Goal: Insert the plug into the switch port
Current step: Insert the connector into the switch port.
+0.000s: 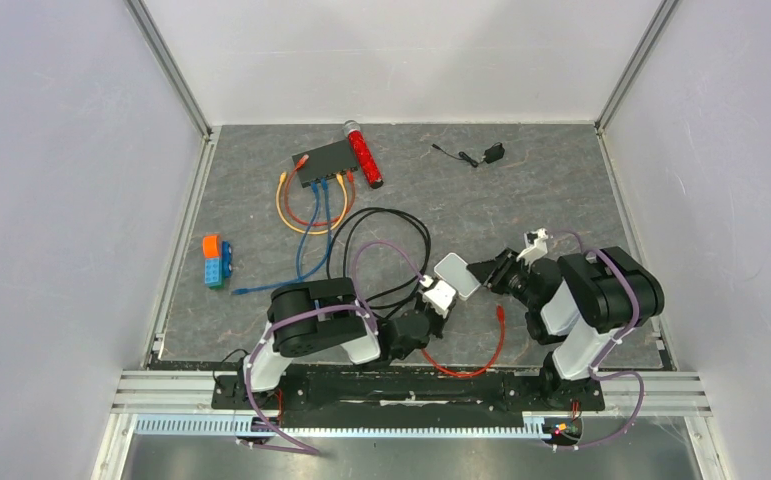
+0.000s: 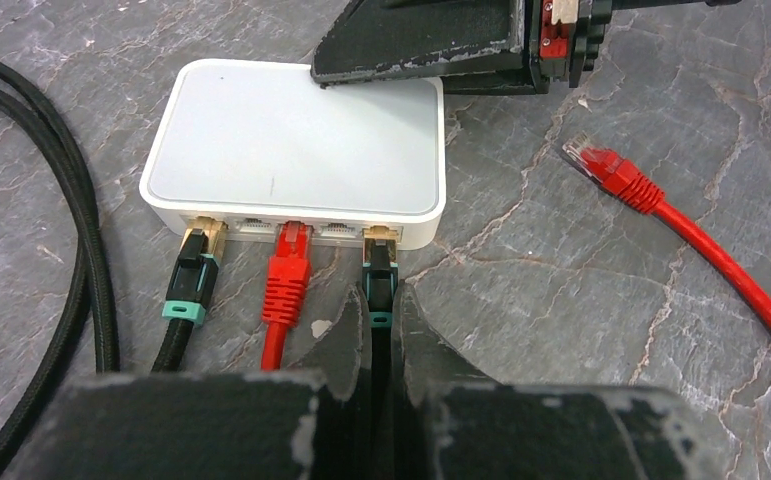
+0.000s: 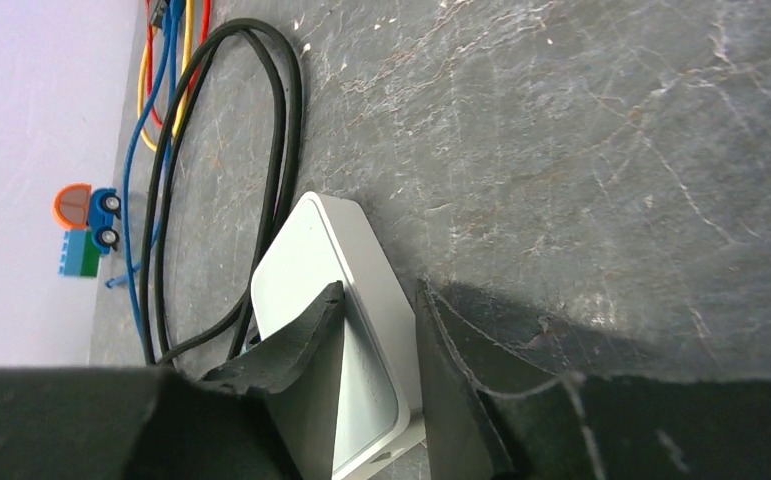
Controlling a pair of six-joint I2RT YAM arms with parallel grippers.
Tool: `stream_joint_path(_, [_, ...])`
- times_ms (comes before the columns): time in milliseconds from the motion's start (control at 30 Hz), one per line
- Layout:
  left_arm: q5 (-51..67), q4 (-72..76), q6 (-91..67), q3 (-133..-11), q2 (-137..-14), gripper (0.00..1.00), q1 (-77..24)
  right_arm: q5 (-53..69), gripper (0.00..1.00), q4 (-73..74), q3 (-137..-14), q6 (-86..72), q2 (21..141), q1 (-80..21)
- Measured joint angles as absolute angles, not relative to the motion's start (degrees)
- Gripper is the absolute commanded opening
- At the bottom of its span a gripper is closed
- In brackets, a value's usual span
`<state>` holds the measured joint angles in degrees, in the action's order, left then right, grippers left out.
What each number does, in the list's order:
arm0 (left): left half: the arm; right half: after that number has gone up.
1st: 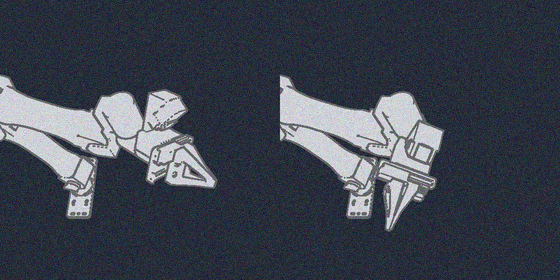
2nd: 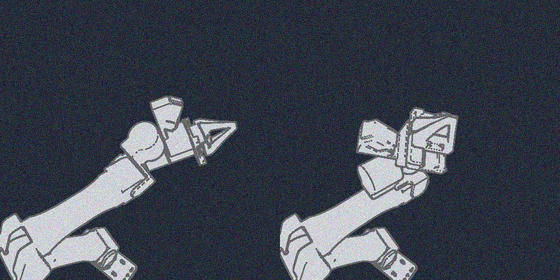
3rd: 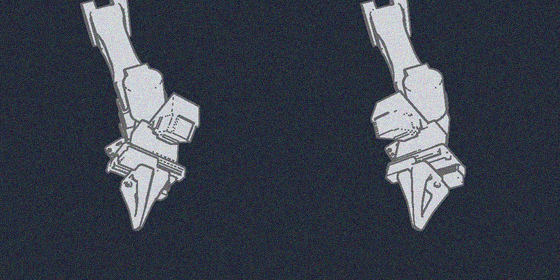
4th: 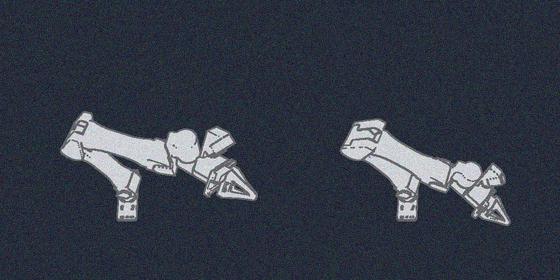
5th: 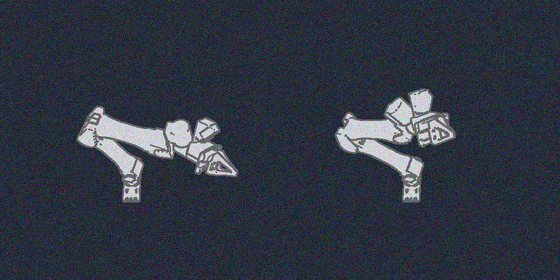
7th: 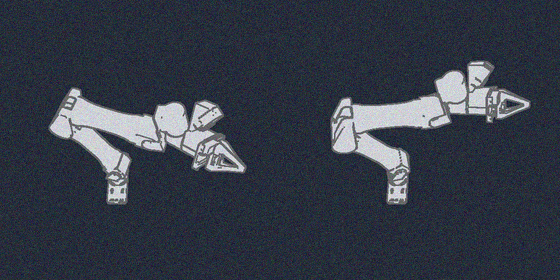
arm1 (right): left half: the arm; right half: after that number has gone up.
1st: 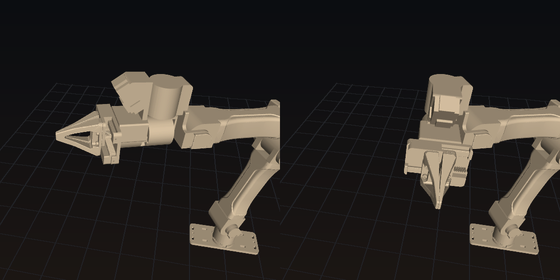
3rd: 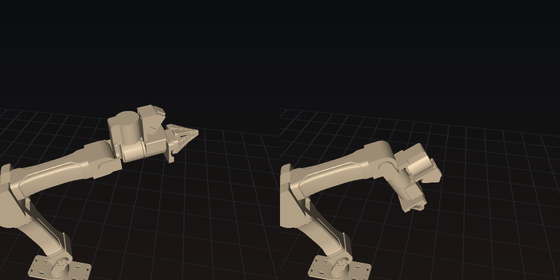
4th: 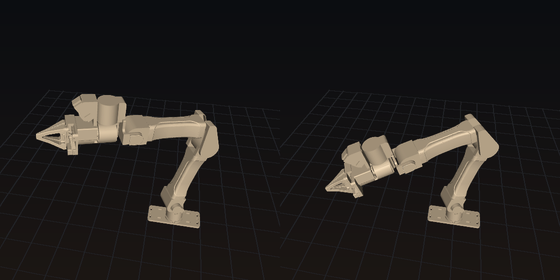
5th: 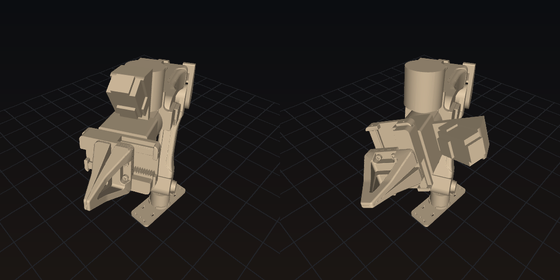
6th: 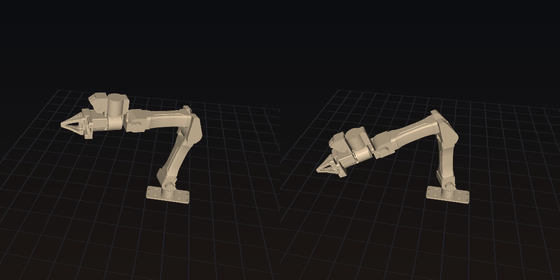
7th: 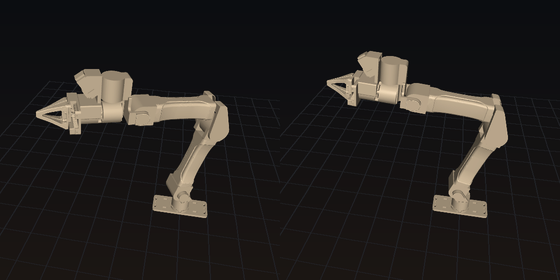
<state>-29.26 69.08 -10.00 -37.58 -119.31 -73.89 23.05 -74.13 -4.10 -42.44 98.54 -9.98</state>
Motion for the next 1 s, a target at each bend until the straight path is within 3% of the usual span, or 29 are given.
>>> stream_joint_path(267, [-23.40, 66.00, -10.04, -37.56, -117.49, 0.02, -71.46, 19.73, 0.39, -72.86, -3.16, -48.21, 96.82, -9.98])
stream_joint_path(467, [-17.54, 62.02, -10.07, -38.48, -116.05, 0.29, -68.01, 20.97, 0.49, -63.37, -8.43, -49.39, 94.06, -8.99])
stream_joint_path(633, [-13.72, 58.33, -10.13, -40.93, -115.87, 0.49, -66.17, 26.63, 0.56, -44.45, -17.87, -46.59, 90.00, -9.04])
stream_joint_path(867, [-12.91, 49.80, -10.07, -41.67, -111.46, 0.64, -66.13, 24.01, 0.62, -20.93, -33.98, -35.35, 82.74, -8.05])
stream_joint_path(1000, [-13.23, 40.58, -10.09, -42.39, -104.75, 0.67, -66.13, 18.81, 0.62, -12.08, -41.52, -27.55, 80.40, -7.79])
